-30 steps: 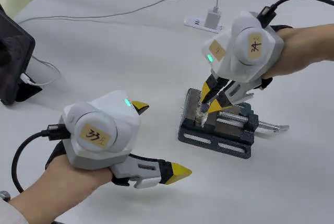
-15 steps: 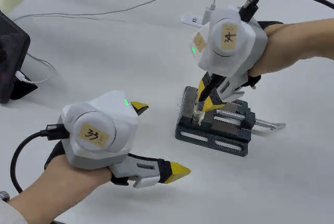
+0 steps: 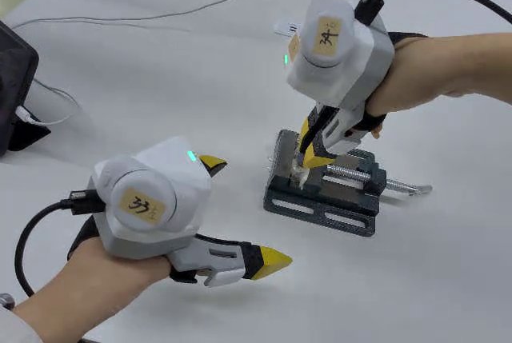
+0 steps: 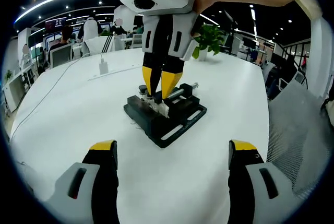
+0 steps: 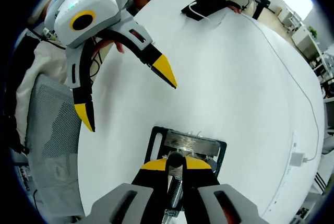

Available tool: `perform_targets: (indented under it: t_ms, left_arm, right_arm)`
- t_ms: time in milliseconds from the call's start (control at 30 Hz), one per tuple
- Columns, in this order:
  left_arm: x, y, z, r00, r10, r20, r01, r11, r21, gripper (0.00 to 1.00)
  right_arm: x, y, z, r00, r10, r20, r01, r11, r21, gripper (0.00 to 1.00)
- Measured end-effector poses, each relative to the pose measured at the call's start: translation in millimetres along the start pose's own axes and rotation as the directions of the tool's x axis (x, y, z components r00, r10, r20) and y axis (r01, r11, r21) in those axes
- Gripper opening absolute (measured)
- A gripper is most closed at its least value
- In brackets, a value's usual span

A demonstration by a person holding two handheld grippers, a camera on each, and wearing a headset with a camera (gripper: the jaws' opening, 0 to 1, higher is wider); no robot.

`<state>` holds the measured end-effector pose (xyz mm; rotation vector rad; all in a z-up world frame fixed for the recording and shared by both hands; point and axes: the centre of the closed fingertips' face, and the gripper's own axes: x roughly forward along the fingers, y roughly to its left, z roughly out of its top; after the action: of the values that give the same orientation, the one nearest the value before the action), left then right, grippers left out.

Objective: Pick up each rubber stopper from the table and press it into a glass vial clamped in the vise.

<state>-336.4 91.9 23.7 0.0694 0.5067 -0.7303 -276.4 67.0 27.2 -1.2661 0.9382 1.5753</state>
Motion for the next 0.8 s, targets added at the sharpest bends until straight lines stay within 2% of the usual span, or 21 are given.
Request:
perform_targets:
  t_ms: [133, 200, 233, 267, 300, 367, 800]
  left_arm:
    - [0.2, -0.5, -0.8, 1.0000, -0.002, -0.001, 0.002, 1.000, -0.003, 0.86]
    - [-0.3, -0.4, -0.9, 1.0000, 0.000, -0.001, 0.000, 1.000, -0.003, 0.86]
    - [-0.8, -0.7, -1.2, 1.0000, -0.002, -0.003, 0.002, 1.000, -0.004, 0.86]
    - [-1.1, -0.5, -1.4, 1.0000, -0.002, -0.003, 0.002, 1.000, -0.003, 0.86]
    - [-1.4, -0.3, -1.7, 1.0000, 0.000, -0.005, 0.000, 1.000, -0.002, 0.86]
    - [-2.2, -0.4, -1.8, 1.0000, -0.001, -0.005, 0.001, 1.000, -0.004, 0.86]
    - [-4.3, -2.1, -3.7, 1.0000, -0.004, -0.009, 0.004, 1.000, -0.009, 0.85]
  right_arm:
    - [-1.8, 3.5, 0.9, 0.9999, 0.001, 0.015, -0.001, 1.000, -0.005, 0.04]
    - [-1.9, 3.5, 1.4, 0.9998, 0.002, 0.022, -0.001, 0.999, -0.044, 0.05]
    - [-2.4, 4.6, 1.5, 0.9998, 0.001, 0.021, 0.000, 0.999, -0.036, 0.05]
    - [-2.5, 5.5, 1.7, 0.9998, -0.001, 0.021, 0.002, 0.999, -0.053, 0.05]
    - [-2.0, 1.6, 3.2, 0.9998, -0.001, 0.022, 0.003, 0.995, -0.099, 0.05]
    - [-1.0, -0.8, 2.8, 0.9998, -0.002, 0.020, 0.003, 0.997, -0.077, 0.06]
    - [-2.7, -6.7, 1.5, 0.9995, -0.007, 0.032, 0.009, 0.997, -0.075, 0.08]
